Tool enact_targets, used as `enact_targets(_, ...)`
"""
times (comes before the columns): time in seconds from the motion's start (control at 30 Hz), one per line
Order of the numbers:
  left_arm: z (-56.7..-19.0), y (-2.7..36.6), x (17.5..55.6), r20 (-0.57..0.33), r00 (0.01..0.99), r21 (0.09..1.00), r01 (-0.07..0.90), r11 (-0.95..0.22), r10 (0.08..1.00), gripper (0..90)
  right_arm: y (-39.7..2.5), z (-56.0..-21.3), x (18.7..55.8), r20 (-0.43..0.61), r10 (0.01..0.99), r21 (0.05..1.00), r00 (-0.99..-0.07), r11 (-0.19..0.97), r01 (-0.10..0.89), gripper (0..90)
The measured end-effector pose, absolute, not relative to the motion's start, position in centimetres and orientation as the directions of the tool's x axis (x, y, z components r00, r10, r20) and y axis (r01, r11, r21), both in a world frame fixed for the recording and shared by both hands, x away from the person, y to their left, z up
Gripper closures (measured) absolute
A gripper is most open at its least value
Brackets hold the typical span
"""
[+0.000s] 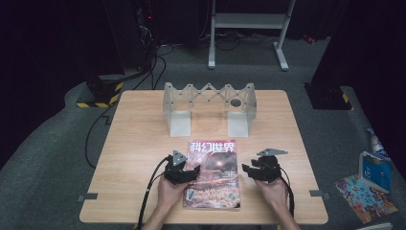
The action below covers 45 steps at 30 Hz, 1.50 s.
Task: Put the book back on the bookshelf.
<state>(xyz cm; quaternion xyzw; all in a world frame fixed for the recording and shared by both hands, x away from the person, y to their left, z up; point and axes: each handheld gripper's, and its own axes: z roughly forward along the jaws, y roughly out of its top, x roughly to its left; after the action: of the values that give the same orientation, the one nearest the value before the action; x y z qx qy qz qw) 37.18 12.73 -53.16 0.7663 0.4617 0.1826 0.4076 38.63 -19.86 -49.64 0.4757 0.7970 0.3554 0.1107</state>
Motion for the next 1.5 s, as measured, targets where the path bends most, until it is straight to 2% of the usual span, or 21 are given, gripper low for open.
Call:
enact_targets(0.13, -53.1, 12.8, 37.2, -0.096, 0.510, 0.794, 0.557, -0.244, 0.855, 28.8, -19.0, -49.2, 39.5, 0.226, 0.852, 0.643, -0.473, 0.234, 0.729, 47.7)
enact_targets(0.5, -53.2, 12.7, 37.2, -0.088, 0.510, 0.794, 0.554, -0.249, 0.856, 28.7, -16.2, -48.2, 43.3, 0.281, 0.851, 0.482, -0.443, 0.274, 0.832, 57.8)
enact_targets(0.8, -53.2, 12.7, 37.2, -0.089, 0.512, 0.795, 0.553, -0.249, 0.855, 28.8, -14.7, -47.9, 45.6, 0.267, 0.874, 0.397, -0.405, 0.283, 0.873, 58.1)
enact_targets(1.5, -53.2, 12.6, 37.1, -0.095, 0.517, 0.797, 0.552, -0.246, 0.851, 29.8, -13.7, -48.0, 47.1, 0.251, 0.896, 0.357, -0.365, 0.265, 0.896, 59.4)
